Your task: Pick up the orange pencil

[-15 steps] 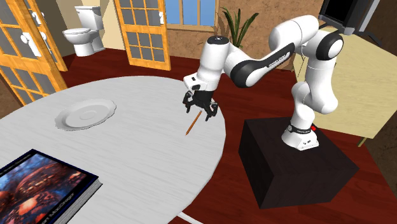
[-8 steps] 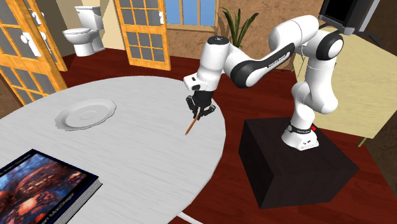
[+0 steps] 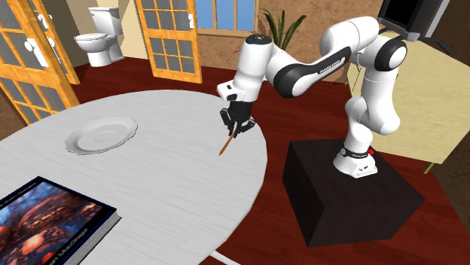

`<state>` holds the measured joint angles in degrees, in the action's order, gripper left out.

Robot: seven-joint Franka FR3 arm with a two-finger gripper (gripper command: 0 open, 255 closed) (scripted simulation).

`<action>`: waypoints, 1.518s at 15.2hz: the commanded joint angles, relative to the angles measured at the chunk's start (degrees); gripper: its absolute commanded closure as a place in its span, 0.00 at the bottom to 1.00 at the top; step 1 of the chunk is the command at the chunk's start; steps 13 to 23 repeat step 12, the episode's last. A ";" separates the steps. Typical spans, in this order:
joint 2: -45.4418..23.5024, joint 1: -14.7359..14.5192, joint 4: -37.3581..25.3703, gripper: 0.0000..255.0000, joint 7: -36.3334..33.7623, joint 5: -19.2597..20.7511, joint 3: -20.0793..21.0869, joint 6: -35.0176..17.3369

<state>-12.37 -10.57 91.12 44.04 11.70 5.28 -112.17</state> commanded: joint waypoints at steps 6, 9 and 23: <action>-0.21 -0.15 -5.61 1.00 0.90 -0.31 0.09 5.36; -0.51 -0.23 -8.33 1.00 1.27 -0.38 0.13 7.76; -0.66 -0.27 -9.43 1.00 1.42 -0.41 0.14 8.70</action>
